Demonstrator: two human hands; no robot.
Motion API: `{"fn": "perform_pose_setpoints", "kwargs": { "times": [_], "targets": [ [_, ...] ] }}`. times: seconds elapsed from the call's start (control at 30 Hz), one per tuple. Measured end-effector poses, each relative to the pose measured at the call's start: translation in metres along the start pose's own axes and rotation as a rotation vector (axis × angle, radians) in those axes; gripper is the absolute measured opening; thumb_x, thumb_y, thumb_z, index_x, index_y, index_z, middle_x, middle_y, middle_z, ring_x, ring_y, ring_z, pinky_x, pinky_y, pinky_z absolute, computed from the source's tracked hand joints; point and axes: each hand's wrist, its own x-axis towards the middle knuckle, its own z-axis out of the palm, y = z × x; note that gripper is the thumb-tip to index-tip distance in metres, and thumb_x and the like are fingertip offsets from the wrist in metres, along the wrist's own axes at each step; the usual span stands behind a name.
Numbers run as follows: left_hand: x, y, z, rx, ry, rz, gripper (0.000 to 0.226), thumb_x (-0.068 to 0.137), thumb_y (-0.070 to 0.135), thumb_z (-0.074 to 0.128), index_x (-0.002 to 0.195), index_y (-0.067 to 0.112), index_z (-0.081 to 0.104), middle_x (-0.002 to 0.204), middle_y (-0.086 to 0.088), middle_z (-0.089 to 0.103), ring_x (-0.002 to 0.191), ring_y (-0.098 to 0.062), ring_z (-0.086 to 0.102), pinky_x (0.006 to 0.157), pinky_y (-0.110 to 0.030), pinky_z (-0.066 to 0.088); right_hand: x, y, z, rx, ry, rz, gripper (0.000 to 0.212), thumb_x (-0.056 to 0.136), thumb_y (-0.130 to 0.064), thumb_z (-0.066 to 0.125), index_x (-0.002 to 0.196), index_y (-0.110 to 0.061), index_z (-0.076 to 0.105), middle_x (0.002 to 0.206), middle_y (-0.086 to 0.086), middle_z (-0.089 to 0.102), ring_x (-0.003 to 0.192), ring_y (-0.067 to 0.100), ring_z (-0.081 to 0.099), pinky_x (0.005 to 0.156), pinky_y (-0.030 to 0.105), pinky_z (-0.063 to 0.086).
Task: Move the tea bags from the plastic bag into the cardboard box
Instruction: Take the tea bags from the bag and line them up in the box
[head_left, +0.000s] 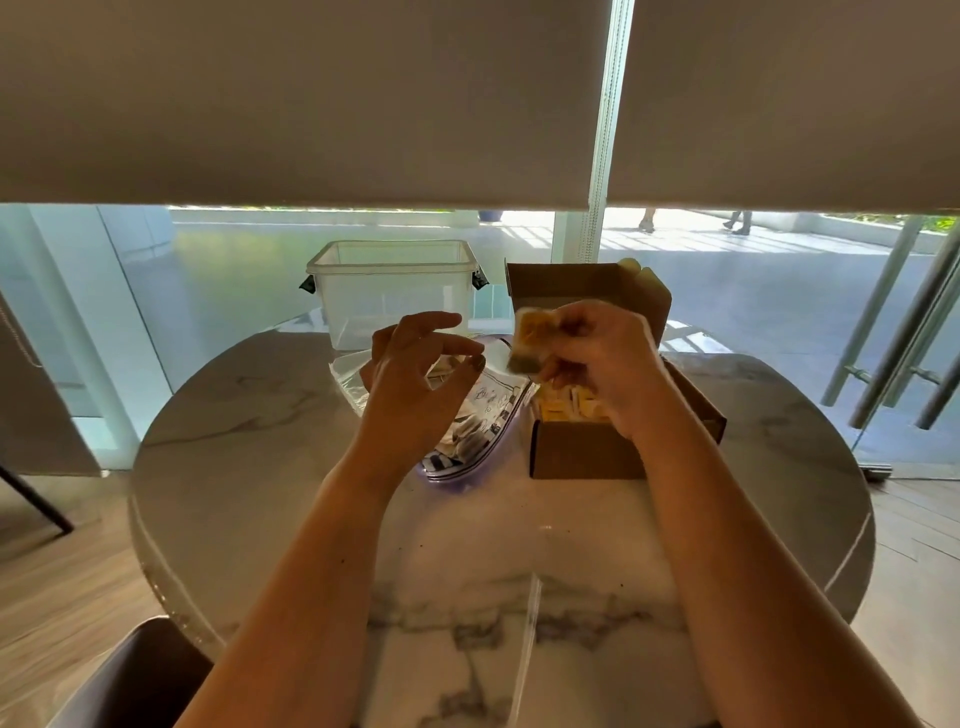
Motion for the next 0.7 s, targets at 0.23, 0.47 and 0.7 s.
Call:
{"fn": "perform_pose_setpoints", "kwargs": {
  "times": [0.23, 0.47, 0.7],
  "targets": [
    [-0.001, 0.000, -0.004, -0.004, -0.055, -0.020, 0.043, 0.080, -0.013, 0.047, 0.090, 0.019, 0.073, 0.118, 0.011, 0.053, 0.117, -0.012, 0.043, 0.095, -0.010, 0.033, 0.024, 0.031, -0.063, -0.655, 0.477, 0.033, 0.015, 0.087, -0.001, 0.054, 0.099, -0.004, 0.062, 0.096, 0.013, 0.064, 0.087, 0.026, 0.063, 0.071, 0.026, 0.046],
    [-0.003, 0.007, -0.008, -0.097, -0.051, -0.031, 0.045, 0.079, -0.022, 0.039, 0.084, 0.007, 0.073, 0.111, 0.002, 0.055, 0.096, 0.002, 0.054, 0.070, -0.001, 0.042, 0.032, 0.050, -0.060, -0.878, 0.179, 0.222, 0.016, 0.087, -0.004, 0.053, 0.093, 0.000, 0.067, 0.074, 0.012, 0.060, 0.063, 0.022, 0.057, 0.063, 0.029, 0.048],
    [-0.002, 0.002, -0.009, -0.061, -0.033, -0.023, 0.043, 0.079, -0.020, 0.041, 0.087, 0.006, 0.074, 0.106, 0.004, 0.057, 0.098, -0.005, 0.054, 0.078, 0.000, 0.040, 0.048, 0.061, -0.055, -0.845, 0.240, 0.334, 0.014, 0.088, -0.004, 0.057, 0.099, 0.001, 0.065, 0.093, 0.016, 0.063, 0.080, 0.028, 0.059, 0.072, 0.036, 0.052]
  ]
}}
